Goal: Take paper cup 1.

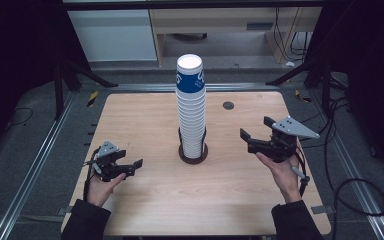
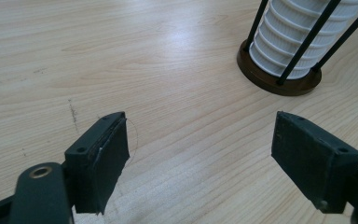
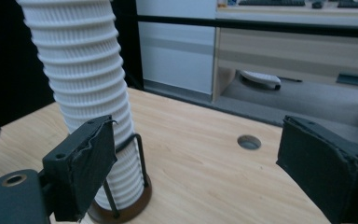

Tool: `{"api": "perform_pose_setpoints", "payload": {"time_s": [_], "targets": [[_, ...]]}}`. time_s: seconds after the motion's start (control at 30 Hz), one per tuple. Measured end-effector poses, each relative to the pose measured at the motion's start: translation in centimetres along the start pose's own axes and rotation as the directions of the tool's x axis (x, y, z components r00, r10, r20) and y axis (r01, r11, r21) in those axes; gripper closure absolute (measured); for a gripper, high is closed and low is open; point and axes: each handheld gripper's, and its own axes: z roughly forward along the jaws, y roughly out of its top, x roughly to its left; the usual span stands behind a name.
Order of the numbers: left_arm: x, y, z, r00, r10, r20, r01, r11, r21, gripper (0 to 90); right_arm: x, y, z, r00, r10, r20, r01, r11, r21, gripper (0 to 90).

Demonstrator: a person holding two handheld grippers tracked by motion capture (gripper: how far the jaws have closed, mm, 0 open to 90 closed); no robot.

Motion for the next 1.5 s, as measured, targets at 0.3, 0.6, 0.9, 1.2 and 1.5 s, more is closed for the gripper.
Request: {"api": "perform_pose_setpoints", "payload": {"time_s": [0.3, 0.6, 0.9, 1.2, 1.5], "targets": [[-0.2, -0.1, 0.2, 1.0000, 0.003, 0.005, -0.003, 0.9999, 0.010, 18.1, 1.2, 3.0, 0.5, 0.9990, -0.027, -0.035, 0.026, 0.9986, -0.047, 11.0], [-0.2, -0.1, 0.2, 1.0000, 0.000, 0.008, 0.000, 1.0000, 0.009, 18.5, 2.9, 6.3, 1.8, 0.9945, -0.057, -0.088, 0.050, 0.9954, -0.082, 10.5], [-0.3, -0.1, 0.4, 0.9999, 0.004, 0.016, -0.004, 0.9999, 0.016, 18.8, 4.3, 8.7, 3.4, 0.9867, -0.056, -0.152, 0.040, 0.9934, -0.107, 10.2], [-0.4, -0.2, 0.6, 0.9997, 0.006, 0.022, -0.006, 0.9997, 0.022, 19.0, 5.9, 10.4, 5.2, 0.9785, -0.075, -0.192, 0.052, 0.9912, -0.122, 9.9], [-0.5, -0.2, 0.7, 0.9996, 0.009, 0.025, -0.010, 0.9995, 0.029, 18.9, 7.1, 11.0, 7.4, 0.9679, -0.068, -0.242, 0.042, 0.9928, -0.112, 9.4]]}}
